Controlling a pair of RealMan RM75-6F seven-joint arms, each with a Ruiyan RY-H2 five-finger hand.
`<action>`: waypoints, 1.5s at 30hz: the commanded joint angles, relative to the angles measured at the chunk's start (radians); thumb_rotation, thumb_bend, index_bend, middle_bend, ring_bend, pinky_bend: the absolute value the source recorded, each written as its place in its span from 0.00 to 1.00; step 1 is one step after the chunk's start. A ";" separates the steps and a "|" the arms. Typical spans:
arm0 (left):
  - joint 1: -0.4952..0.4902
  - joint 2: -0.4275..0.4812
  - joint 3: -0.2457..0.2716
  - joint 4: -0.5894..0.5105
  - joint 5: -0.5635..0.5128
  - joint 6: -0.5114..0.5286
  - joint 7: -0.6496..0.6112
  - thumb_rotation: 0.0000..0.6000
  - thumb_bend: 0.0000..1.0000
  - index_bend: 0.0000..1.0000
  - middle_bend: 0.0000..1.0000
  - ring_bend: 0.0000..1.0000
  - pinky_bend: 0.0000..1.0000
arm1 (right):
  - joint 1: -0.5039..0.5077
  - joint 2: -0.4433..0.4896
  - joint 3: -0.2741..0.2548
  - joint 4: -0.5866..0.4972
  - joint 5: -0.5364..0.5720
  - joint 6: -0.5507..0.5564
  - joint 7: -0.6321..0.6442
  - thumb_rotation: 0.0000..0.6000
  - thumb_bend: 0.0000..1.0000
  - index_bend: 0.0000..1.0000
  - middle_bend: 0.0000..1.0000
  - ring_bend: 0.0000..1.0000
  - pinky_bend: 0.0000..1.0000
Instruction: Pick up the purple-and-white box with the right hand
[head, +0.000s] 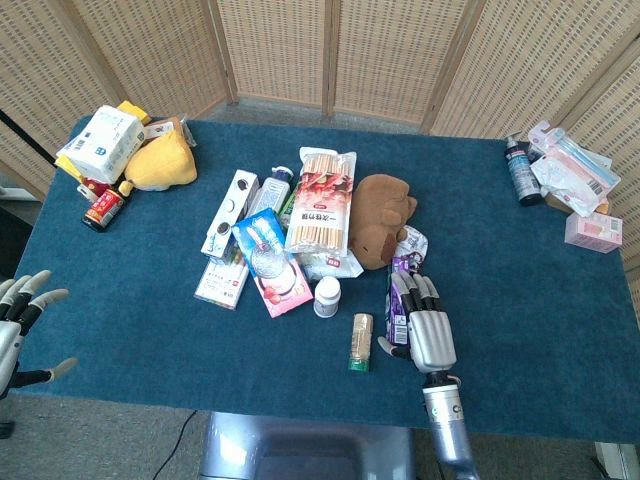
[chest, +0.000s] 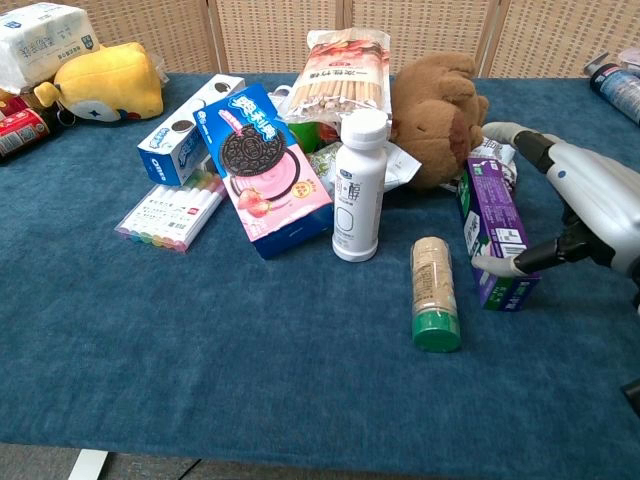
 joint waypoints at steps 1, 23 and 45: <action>-0.002 -0.001 -0.001 0.001 -0.002 -0.003 0.000 1.00 0.00 0.22 0.00 0.00 0.00 | -0.001 -0.011 -0.003 0.012 -0.011 0.007 0.002 1.00 0.00 0.00 0.00 0.00 0.00; -0.004 -0.010 0.004 -0.002 0.002 -0.012 0.023 1.00 0.00 0.22 0.00 0.00 0.00 | -0.006 0.018 0.044 0.146 0.016 -0.001 0.042 1.00 0.00 0.00 0.00 0.00 0.00; -0.003 -0.010 0.008 -0.008 0.013 -0.010 0.026 1.00 0.00 0.22 0.00 0.00 0.00 | 0.047 0.059 0.127 0.092 0.173 -0.071 -0.139 1.00 0.00 0.00 0.00 0.00 0.00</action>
